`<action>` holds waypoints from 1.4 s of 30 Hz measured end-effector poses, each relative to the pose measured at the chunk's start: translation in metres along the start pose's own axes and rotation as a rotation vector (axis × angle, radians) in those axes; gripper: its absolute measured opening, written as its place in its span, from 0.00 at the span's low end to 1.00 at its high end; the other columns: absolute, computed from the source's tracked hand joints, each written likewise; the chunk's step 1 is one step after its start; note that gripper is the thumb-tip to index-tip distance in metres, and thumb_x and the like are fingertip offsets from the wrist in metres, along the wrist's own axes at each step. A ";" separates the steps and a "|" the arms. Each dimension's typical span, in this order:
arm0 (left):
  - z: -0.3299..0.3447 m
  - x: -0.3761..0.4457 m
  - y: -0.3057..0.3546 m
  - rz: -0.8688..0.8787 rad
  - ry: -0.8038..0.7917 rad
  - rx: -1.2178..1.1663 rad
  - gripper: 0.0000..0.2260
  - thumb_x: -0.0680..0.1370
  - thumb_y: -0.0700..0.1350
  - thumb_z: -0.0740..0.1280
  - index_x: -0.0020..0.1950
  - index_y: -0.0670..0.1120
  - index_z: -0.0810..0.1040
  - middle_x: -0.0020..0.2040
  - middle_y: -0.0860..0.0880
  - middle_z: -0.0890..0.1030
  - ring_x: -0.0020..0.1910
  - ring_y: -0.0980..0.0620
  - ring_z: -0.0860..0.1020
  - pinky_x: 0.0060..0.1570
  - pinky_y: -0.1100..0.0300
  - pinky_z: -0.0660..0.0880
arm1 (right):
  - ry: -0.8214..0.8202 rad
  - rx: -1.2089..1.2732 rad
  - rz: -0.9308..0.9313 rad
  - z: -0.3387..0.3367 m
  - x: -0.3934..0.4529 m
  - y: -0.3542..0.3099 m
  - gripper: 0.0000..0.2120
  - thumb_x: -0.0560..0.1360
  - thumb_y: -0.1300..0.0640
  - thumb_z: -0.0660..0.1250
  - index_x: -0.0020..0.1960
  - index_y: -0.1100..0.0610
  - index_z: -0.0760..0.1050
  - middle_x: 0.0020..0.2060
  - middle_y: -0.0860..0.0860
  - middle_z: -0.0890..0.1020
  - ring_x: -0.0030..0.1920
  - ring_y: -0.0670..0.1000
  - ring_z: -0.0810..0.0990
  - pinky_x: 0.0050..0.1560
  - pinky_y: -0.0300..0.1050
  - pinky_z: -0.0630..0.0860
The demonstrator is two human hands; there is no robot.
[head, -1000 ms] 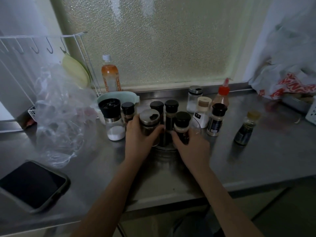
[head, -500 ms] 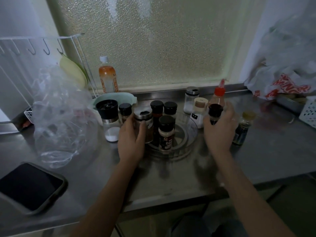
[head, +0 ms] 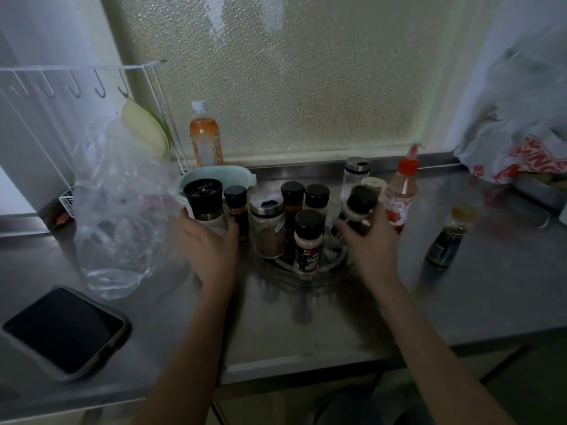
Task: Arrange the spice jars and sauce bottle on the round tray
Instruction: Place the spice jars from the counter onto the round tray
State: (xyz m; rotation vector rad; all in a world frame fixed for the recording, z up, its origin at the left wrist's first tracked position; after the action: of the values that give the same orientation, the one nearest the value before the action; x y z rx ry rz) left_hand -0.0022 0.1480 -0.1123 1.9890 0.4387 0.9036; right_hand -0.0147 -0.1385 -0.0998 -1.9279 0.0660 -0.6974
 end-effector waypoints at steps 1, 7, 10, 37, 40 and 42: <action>0.003 0.004 -0.004 -0.019 -0.028 -0.019 0.33 0.72 0.46 0.72 0.70 0.34 0.61 0.66 0.33 0.69 0.66 0.36 0.67 0.63 0.48 0.63 | -0.042 -0.041 -0.018 0.008 -0.001 0.000 0.21 0.71 0.57 0.72 0.62 0.57 0.70 0.57 0.51 0.80 0.55 0.44 0.75 0.54 0.40 0.71; 0.009 0.010 -0.020 -0.062 -0.084 -0.105 0.21 0.75 0.47 0.68 0.61 0.37 0.68 0.58 0.36 0.75 0.57 0.38 0.74 0.51 0.49 0.71 | -0.078 -0.111 -0.043 0.019 -0.008 0.003 0.23 0.73 0.52 0.69 0.64 0.56 0.68 0.60 0.53 0.79 0.59 0.51 0.76 0.54 0.42 0.71; -0.001 0.007 -0.010 -0.021 -0.010 -0.178 0.22 0.75 0.49 0.68 0.63 0.39 0.69 0.59 0.38 0.75 0.59 0.41 0.73 0.53 0.54 0.68 | -0.087 -0.111 -0.051 0.021 -0.015 0.002 0.25 0.73 0.51 0.69 0.66 0.55 0.66 0.61 0.52 0.78 0.61 0.50 0.76 0.56 0.41 0.71; 0.032 -0.044 0.036 0.338 -0.368 -0.202 0.25 0.71 0.53 0.68 0.64 0.44 0.70 0.58 0.43 0.77 0.57 0.42 0.74 0.57 0.48 0.73 | -0.032 -0.176 -0.145 0.029 -0.036 -0.006 0.15 0.74 0.52 0.67 0.58 0.56 0.70 0.53 0.52 0.81 0.54 0.52 0.79 0.54 0.50 0.77; 0.017 -0.048 0.046 0.395 -0.295 -0.273 0.28 0.69 0.51 0.63 0.66 0.40 0.67 0.60 0.40 0.74 0.58 0.44 0.71 0.59 0.56 0.70 | -0.055 -0.071 -0.107 0.024 -0.042 -0.008 0.24 0.74 0.52 0.68 0.67 0.53 0.64 0.60 0.48 0.77 0.59 0.45 0.75 0.59 0.39 0.72; 0.000 -0.056 0.058 0.567 -0.207 -0.278 0.24 0.69 0.46 0.61 0.62 0.37 0.68 0.56 0.37 0.73 0.55 0.44 0.70 0.56 0.57 0.68 | -0.030 0.019 -0.063 0.018 -0.049 -0.007 0.25 0.75 0.56 0.66 0.69 0.53 0.62 0.61 0.47 0.74 0.60 0.43 0.73 0.59 0.36 0.70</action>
State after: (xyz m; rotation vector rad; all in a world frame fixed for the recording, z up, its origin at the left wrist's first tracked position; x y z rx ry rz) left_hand -0.0427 0.0825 -0.0881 1.9435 -0.3727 1.0157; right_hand -0.0486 -0.1039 -0.1212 -1.9288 -0.0196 -0.7078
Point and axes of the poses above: each hand's wrist, its own x-axis towards the middle knuckle, its own z-axis out of the palm, y = z × x, the point moved 7 cm from there along x, towards the middle knuckle
